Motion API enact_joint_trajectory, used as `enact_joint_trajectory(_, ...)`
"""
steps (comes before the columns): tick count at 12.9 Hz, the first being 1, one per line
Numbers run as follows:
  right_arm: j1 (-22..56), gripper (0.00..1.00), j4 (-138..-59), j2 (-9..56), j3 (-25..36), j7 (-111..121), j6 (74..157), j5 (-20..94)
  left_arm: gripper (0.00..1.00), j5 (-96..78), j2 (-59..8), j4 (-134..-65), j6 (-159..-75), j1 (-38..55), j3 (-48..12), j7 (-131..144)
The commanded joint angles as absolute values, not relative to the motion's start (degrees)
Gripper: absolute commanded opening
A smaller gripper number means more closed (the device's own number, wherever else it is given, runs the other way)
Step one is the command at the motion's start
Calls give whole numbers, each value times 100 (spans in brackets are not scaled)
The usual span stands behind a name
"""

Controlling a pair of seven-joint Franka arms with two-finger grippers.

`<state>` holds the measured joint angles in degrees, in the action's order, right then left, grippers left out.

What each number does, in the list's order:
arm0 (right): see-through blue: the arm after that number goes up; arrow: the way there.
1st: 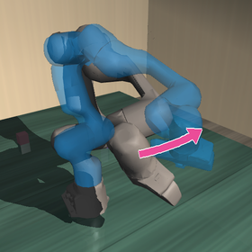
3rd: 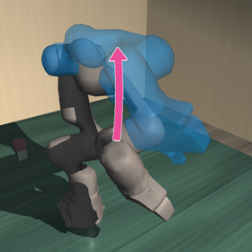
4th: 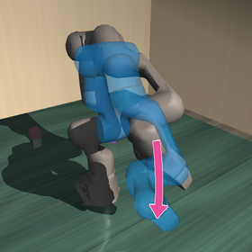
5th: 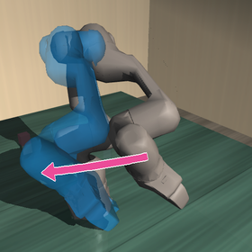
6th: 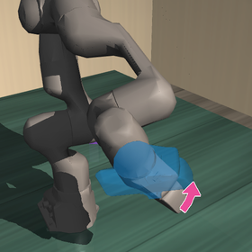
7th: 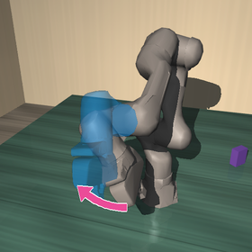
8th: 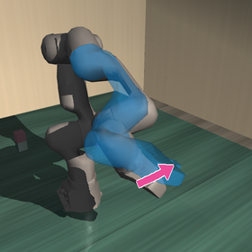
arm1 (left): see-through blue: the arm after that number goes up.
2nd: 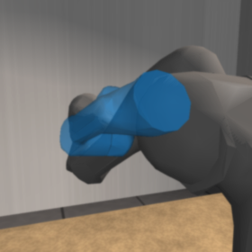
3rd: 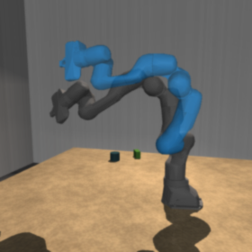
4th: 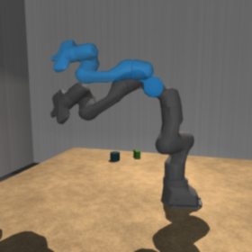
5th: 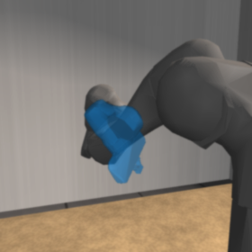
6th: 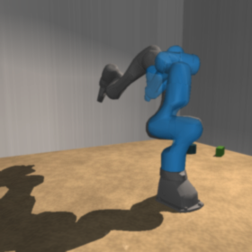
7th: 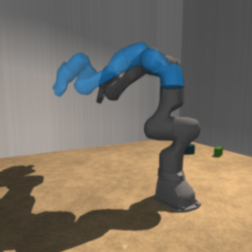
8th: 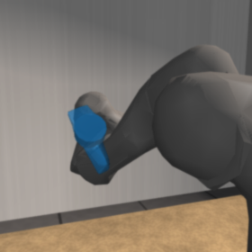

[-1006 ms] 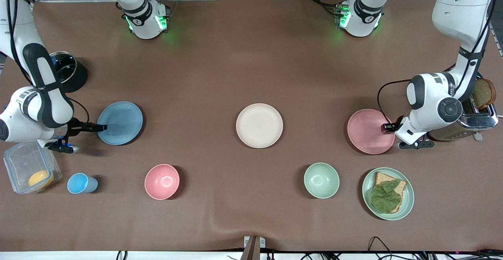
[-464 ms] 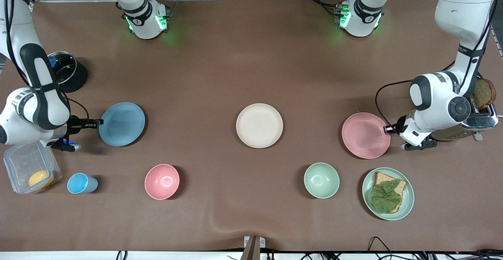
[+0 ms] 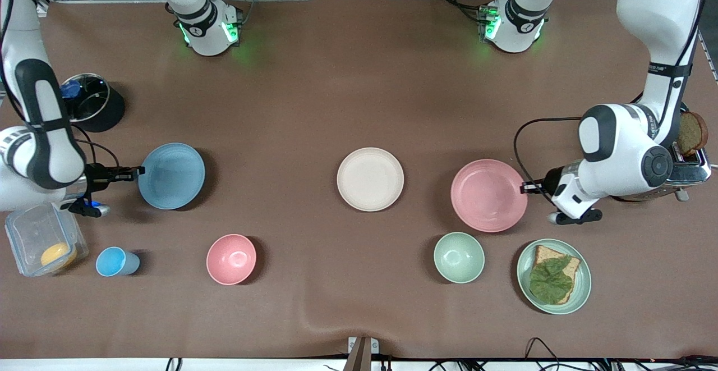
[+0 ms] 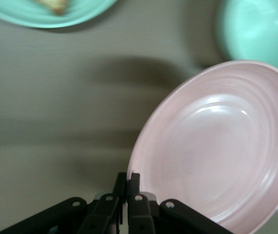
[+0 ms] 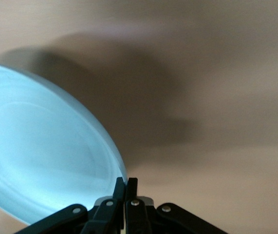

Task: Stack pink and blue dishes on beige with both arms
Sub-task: 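Carry the pink plate onto the beige plate while the right gripper grasps the blue plate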

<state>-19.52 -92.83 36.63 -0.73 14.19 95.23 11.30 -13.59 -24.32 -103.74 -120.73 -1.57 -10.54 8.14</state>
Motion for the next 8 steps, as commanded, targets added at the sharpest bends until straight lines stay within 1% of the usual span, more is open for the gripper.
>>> enact_joint_trajectory(1, -2145, 0, -8834, 3639, -193, 1529, 8878, 1397, 0, -1459, -2627, -9994, -11936, 305, -1467, 1859)
enact_joint_trajectory(3, -2101, 0, -8754, 3586, -202, 1521, 8728, 1406, 0, -1468, -2811, -9757, -12005, 946, -1477, 2327)
enact_joint_trajectory(5, -2066, 0, -8701, 3586, -202, 1538, 8666, 1616, 0, -1450, -3066, -9738, -12399, 1387, -1477, 2592)
enact_joint_trajectory(8, -2022, 0, -8701, 3612, -202, 1547, 8692, 1705, 0, -1450, -3453, -9782, -12988, 1660, -1468, 2602)
